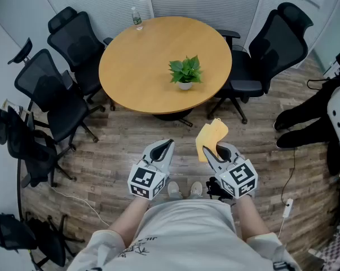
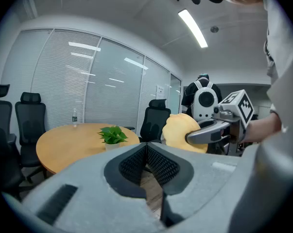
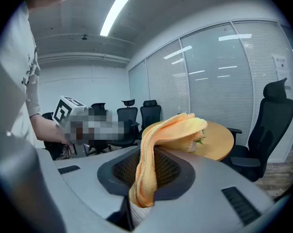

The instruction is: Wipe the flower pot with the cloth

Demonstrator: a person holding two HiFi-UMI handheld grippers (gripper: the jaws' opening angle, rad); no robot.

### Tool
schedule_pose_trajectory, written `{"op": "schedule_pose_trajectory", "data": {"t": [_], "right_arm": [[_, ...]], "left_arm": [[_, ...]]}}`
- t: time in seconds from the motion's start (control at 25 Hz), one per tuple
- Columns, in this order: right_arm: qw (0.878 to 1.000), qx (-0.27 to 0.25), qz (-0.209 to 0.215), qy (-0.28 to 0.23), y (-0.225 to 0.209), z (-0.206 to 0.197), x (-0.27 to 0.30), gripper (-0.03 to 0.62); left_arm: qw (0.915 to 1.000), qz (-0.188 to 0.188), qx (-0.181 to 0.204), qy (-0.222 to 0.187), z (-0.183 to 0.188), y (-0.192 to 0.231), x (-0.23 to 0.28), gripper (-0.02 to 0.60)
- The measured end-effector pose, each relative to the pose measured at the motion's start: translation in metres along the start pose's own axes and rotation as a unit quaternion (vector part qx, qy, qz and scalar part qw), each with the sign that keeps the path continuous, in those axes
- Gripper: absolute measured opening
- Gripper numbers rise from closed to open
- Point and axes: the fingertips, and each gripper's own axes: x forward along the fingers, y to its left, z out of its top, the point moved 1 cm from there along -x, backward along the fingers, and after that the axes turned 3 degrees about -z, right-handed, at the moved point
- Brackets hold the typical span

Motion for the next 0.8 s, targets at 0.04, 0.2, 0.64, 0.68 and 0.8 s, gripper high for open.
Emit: {"op": "schedule_pose_trajectory", "data": {"t": [0.04,0.2,0.64,0.68,0.8], "right_arm": [[1.000,0.001,-0.001,-0.002,0.000,0.001,0.001,0.061],[1.000,0.002,-0.003,-0.007,0.003,0.005,0.004,0.060],[0.999,0.028,-0.025,-0.021,0.017,0.008,0.010,0.061],[0.999,0.029,-0.029,-0.025,0.018,0.009,0.010,0.061],[0.998,0.024,-0.042,-0.029,0.024,0.012,0.012,0.061]], "left_arm": [[1.0000,0.002,-0.002,-0.001,0.000,0.003,-0.001,0.011],[1.0000,0.004,-0.006,-0.004,0.003,0.009,-0.004,0.011],[0.9999,-0.010,-0.007,-0.011,0.003,0.016,-0.018,0.011],[0.9998,-0.012,-0.006,-0.011,0.002,0.018,-0.020,0.011],[0.9997,-0.019,-0.005,-0.012,0.000,0.023,-0.028,0.011]]}}
